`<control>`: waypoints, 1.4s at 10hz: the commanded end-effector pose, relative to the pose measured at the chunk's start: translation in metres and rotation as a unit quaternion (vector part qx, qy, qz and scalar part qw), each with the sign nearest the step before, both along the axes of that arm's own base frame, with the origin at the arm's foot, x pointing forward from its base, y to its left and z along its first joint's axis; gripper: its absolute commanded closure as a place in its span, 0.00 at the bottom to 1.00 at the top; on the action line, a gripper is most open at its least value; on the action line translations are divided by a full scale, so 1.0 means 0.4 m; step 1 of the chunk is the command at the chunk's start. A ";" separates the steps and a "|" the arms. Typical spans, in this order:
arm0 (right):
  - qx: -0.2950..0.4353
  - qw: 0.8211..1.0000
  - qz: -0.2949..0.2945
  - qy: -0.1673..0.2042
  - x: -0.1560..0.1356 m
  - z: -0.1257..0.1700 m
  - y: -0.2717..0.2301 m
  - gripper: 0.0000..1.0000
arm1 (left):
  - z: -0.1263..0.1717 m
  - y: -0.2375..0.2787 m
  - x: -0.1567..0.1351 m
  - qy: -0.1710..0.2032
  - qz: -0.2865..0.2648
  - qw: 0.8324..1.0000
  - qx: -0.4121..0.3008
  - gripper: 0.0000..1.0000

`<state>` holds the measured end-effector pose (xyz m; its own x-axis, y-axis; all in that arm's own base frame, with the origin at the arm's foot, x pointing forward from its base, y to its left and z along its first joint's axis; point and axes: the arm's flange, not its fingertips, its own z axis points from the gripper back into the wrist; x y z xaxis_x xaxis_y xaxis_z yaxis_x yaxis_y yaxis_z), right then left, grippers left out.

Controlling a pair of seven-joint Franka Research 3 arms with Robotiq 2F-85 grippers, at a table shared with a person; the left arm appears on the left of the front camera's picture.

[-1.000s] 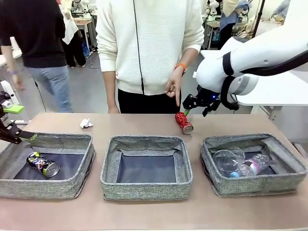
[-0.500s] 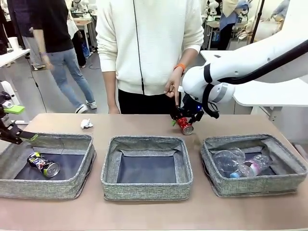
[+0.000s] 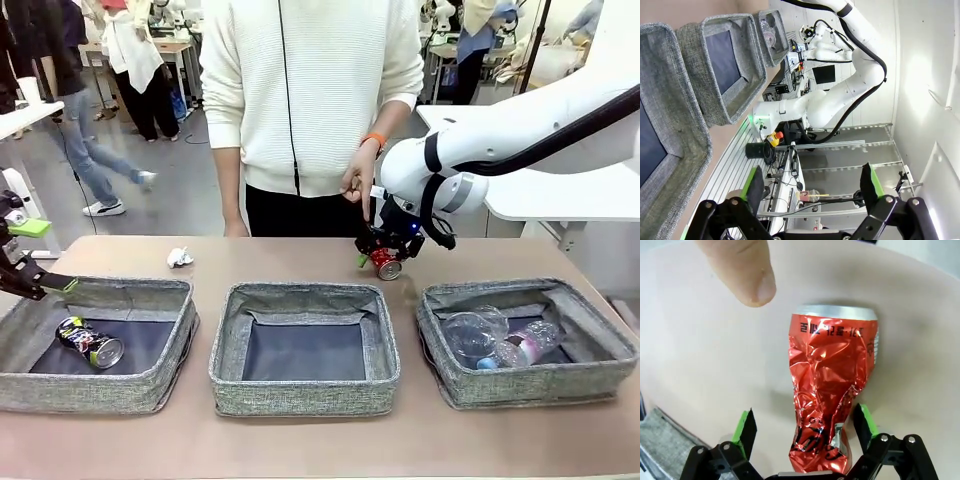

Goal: Sort the waste into the appropriate baskets.
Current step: Pick up the waste item pointed out by the person.

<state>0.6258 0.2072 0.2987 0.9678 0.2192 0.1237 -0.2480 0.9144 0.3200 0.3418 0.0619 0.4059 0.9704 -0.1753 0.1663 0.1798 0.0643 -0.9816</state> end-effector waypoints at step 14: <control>0.001 1.000 -0.013 0.017 0.005 0.009 -0.029 1.00 | 0.010 0.005 -0.006 0.002 -0.004 1.000 0.000 0.00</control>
